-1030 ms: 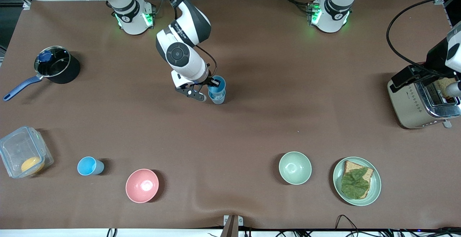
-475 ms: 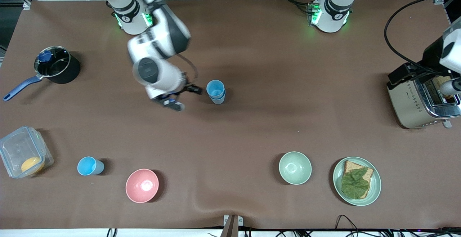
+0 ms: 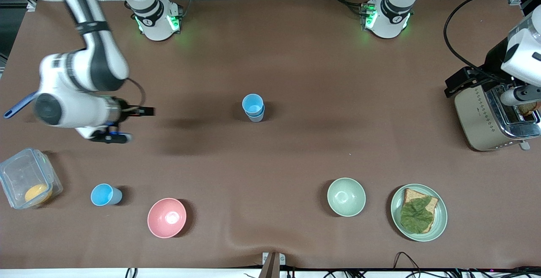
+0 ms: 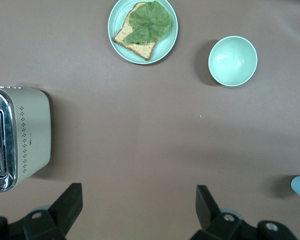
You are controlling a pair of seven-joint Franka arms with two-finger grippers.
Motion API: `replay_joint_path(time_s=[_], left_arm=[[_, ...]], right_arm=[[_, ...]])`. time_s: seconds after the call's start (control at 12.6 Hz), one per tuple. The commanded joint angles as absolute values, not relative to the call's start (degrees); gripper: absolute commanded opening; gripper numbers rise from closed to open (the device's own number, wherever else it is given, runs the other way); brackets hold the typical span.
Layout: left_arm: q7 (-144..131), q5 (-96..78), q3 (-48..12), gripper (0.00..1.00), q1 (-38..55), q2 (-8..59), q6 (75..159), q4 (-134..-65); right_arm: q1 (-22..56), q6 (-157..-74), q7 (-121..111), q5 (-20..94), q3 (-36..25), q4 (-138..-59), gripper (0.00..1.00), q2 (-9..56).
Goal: Stack blue cups with both arms
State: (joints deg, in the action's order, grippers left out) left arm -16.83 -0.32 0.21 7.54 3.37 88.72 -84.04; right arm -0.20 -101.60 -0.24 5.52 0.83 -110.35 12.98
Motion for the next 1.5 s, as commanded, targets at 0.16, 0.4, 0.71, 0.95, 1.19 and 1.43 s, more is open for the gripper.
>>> replay_joint_path(time_s=[0.16, 0.4, 0.71, 0.95, 1.19, 1.43], left_arm=[[-16.1, -0.6, 0.0, 1.0, 6.9, 1.8, 87.6, -85.1], [-16.3, -0.6, -0.2, 1.0, 7.3, 1.8, 87.5, -85.2], [-16.3, -0.6, -0.2, 1.0, 7.0, 1.8, 86.7, -85.1], [-16.8, 0.3, -0.3, 1.0, 7.6, 1.3, 85.6, -85.1], [-16.1, 1.5, -1.3, 1.0, 7.0, 0.4, 85.6, -85.2], [-13.5, 2.2, -1.3, 1.0, 6.9, -0.4, 85.6, -85.1]], right_arm=[[-3.8, -98.4, -4.8, 3.9, 2.3, -114.0, 1.0, -1.8], [-4.1, -97.3, -5.2, 0.0, 2.1, -106.7, 1.0, -4.6], [-4.8, -83.9, -7.2, 0.4, 2.5, -91.2, 1.0, -1.8], [-7.2, -83.8, -15.3, 0.8, 2.4, -89.7, 1.0, -0.6], [-6.6, -84.2, -13.8, 0.8, 2.4, -88.5, 1.0, 0.3], [-6.5, -85.0, -6.8, 1.0, 2.5, -89.2, 1.0, 0.3]])
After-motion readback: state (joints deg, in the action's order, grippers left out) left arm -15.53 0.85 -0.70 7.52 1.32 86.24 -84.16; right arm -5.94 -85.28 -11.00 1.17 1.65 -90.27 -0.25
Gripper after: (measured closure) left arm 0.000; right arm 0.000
